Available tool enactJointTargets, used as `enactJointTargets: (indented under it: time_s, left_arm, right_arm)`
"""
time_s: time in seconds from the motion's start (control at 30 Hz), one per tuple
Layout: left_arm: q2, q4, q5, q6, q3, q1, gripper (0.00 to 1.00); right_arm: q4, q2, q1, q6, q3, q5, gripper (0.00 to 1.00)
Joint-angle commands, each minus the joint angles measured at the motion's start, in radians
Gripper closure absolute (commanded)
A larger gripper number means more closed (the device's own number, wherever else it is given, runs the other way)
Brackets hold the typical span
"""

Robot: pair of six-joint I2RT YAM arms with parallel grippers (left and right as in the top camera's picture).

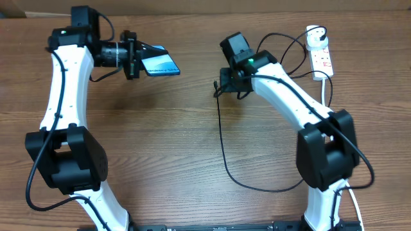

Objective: Plug charger to phone and switch on socket
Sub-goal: 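Move the right gripper down over the black cable's connector end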

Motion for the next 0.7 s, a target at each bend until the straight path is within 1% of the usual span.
enactJointTargets:
  time_s: [0.0,0.13,0.23,0.37,0.47,0.5,0.57,0.67]
  left_arm:
    - [-0.024,0.01,0.043,0.029,0.024,0.027,0.96]
    - [-0.024,0.01,0.022,0.03,0.024,0.051,0.96]
    - [-0.024,0.01,-0.047,0.054,0.024,0.052,0.96]
    - [-0.024,0.01,-0.064,0.121,0.022,0.05,0.96]
    - [-0.014,0.018,-0.129,0.132,0.017,0.05,0.96]
    - [-0.005,0.016,-0.13,0.137,0.016,0.05,0.96]
    - [0.029,0.019,-0.08,0.143,0.016,0.05,0.96]
    - [0.103,0.061,0.077,0.16,0.017,0.05,0.96]
  right_arm:
    - [0.018,0.06,0.031,-0.126,0.058,0.073,0.63]
    - [0.044,0.1,0.065,-0.137,0.078,0.172,0.63]
    - [0.048,0.114,0.076,-0.13,0.078,0.174,0.63]
    - [0.051,0.132,0.077,-0.119,0.078,0.134,0.63]
    - [0.053,0.148,0.077,-0.1,0.078,0.122,0.63]
    - [0.052,0.15,0.077,-0.095,0.077,0.121,0.63]
    - [0.051,0.151,0.077,-0.077,0.077,0.121,0.63]
    - [0.05,0.151,0.077,-0.07,0.077,0.12,0.63]
